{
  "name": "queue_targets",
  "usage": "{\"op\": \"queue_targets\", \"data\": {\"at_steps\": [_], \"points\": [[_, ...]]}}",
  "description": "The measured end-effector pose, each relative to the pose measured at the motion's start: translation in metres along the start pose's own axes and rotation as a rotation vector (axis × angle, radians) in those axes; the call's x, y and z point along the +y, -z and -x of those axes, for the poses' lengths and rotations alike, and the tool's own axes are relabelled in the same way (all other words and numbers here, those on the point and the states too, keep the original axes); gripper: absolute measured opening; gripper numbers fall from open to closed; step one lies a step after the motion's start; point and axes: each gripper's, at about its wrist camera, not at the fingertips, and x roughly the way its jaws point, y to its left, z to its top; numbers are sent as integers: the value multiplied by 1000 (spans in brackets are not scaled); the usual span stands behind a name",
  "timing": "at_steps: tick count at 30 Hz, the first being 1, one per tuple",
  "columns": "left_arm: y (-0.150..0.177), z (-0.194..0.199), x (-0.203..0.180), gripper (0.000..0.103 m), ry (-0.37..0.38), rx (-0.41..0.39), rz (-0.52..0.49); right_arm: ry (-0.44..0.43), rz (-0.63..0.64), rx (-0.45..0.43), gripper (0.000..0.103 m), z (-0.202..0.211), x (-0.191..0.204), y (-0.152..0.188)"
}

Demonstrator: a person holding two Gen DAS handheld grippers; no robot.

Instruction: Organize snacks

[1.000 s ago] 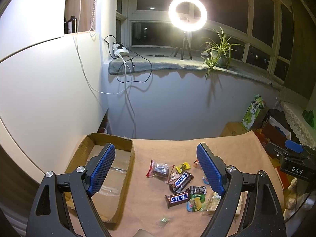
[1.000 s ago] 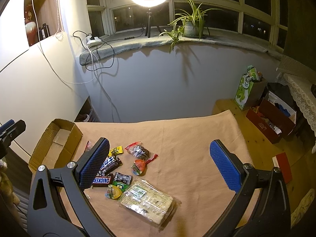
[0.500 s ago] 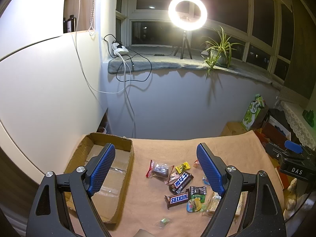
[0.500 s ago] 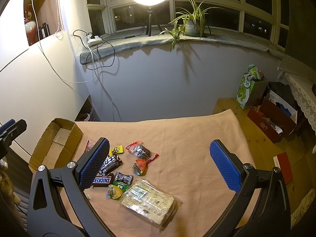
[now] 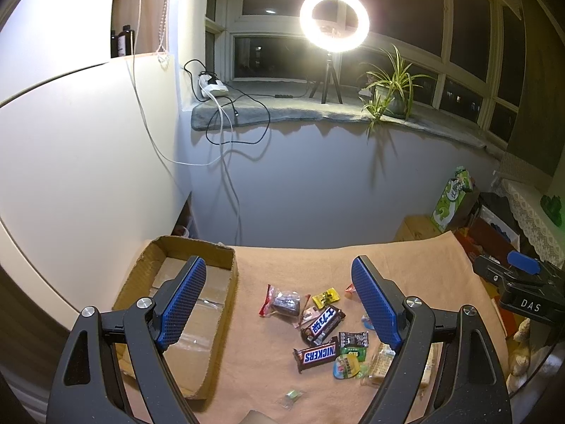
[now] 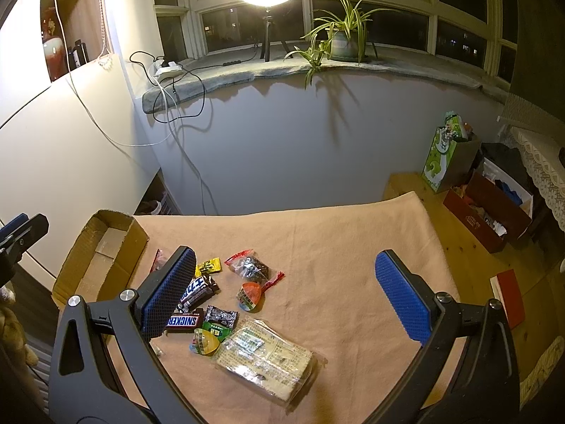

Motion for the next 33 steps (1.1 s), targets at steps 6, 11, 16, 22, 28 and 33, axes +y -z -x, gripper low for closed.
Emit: {"op": "queue_targets", "data": {"at_steps": [6,11,16,22,28,33], "points": [[6,-2,-3,85,4,5,-7,-1,-2,4,103,-1,0,1],[5,-2,-5,85,10,14,-12,1,-5,11,103,-6,-2,7],[3,-3,-8,85,20,26,-22,3,-14,23,103,-5,-4,14],[2,-6,-10,85,39,51,-35,7,-30,51,103,-2,-13,13],[10,-21,-12,85,96,124,-43,15,-52,104,103,-6,-24,16],[25,-37,-22,85,168,209,-60,6,-84,185,103,-18,-39,28]]}}
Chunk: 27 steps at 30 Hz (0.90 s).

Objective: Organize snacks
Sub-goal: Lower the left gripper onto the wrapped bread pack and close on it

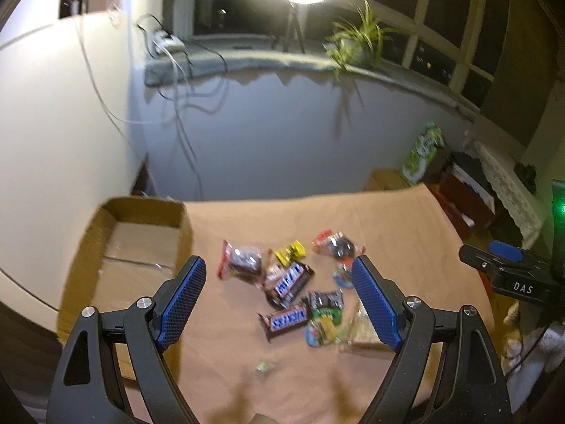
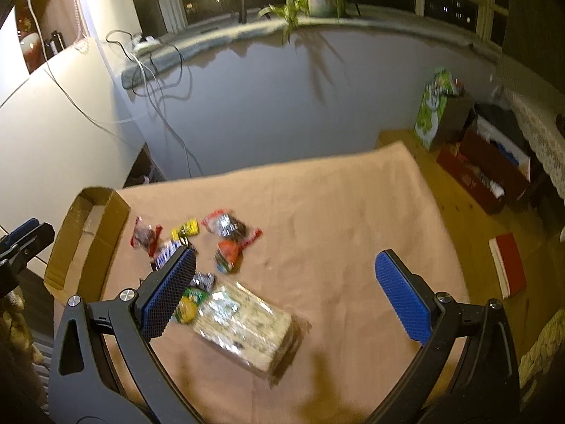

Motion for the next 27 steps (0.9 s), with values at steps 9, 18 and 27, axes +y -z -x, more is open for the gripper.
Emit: {"op": "queue_targets", "data": {"at_steps": [9,18,27], "points": [[22,-43,-17,83,156,176,-18,-73,-68,176,103,-34,-22,33],[42,-78,-42,55,308,317,-48,-166,-173,284,103,-64,-35,56],[51,-110,-53,34,394,418,-27,-264,-258,346,92,-83,-38,68]]}}
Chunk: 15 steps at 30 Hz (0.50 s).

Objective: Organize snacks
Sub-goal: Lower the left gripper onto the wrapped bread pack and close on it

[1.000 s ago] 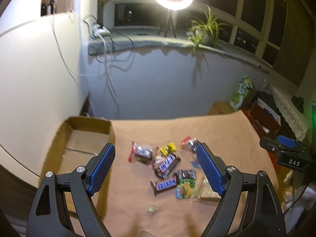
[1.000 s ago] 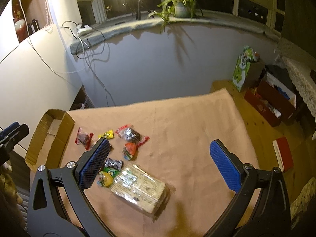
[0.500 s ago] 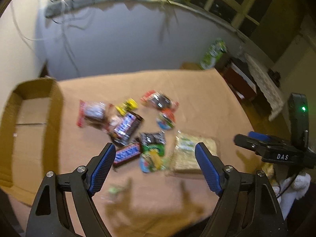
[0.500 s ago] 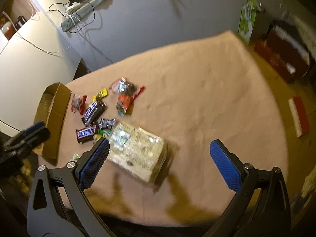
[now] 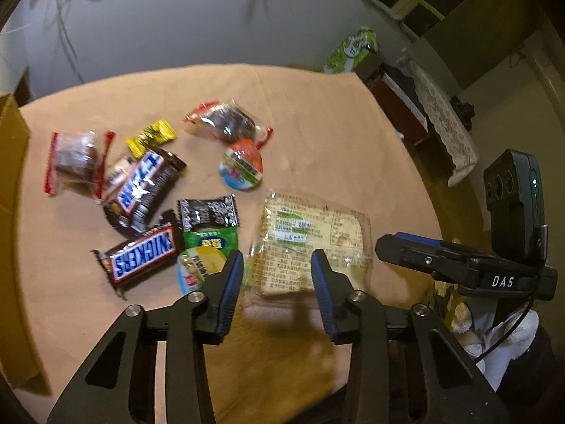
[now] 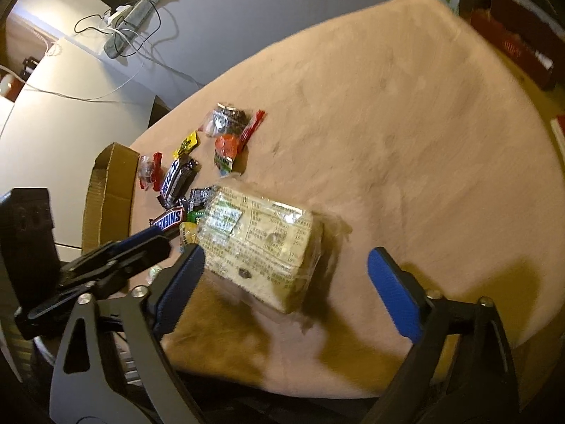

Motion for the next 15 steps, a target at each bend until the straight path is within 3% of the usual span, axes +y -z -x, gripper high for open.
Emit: {"op": "queue_targets", "data": {"at_steps": [6,12,15], "points": [[-2,-18,1,31,17,39,11,-66,-71,48,74,-16,-11,2],[-2,-28,5,31,25,65,22,-97,-93,77,70,-25,-14,2],[-2,-30,7,30,29,67,20,-118,-104,94,61,-31,-15,2]]}}
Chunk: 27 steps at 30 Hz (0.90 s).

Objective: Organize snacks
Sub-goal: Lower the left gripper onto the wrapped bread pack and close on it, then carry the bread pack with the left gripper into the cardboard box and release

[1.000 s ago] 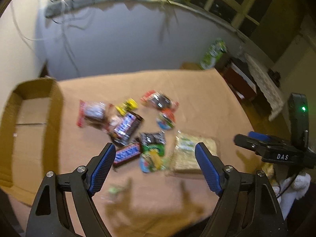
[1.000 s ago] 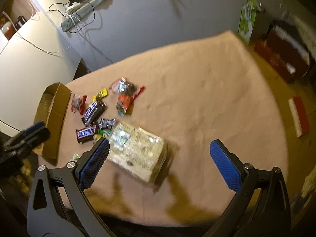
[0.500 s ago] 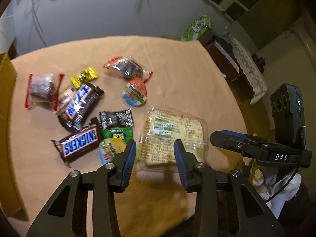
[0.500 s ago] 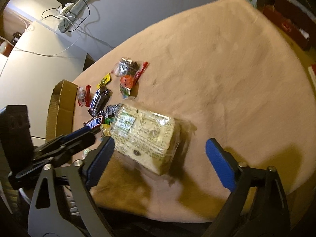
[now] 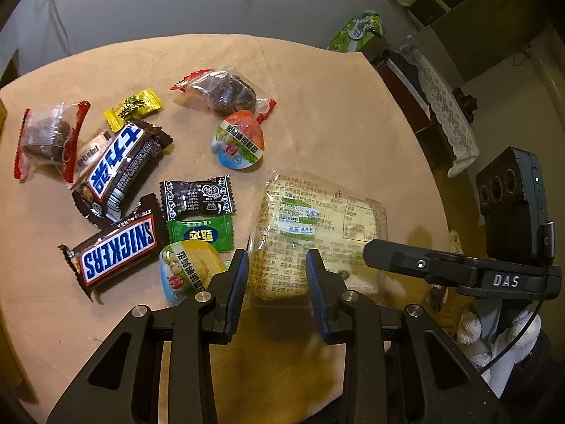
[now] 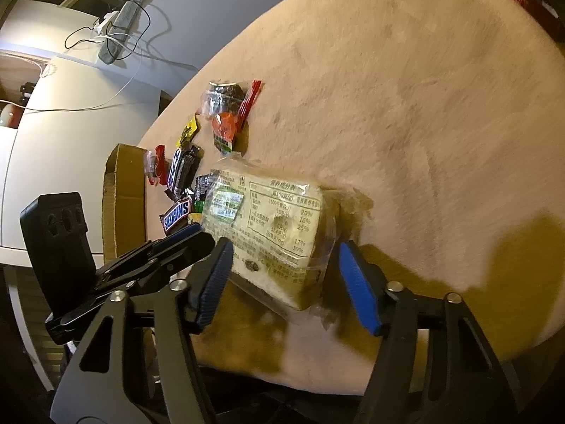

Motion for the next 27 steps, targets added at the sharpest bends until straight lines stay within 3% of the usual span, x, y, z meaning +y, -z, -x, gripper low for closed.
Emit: {"op": "queue_targets", "data": {"at_steps": [15,27], "points": [[4,13,1,29,1,-32,-8,50,88,4,48,0,22,-5],[6,64,22,29,-54,-158,50,29,251,3,44,1,80,-15]]}}
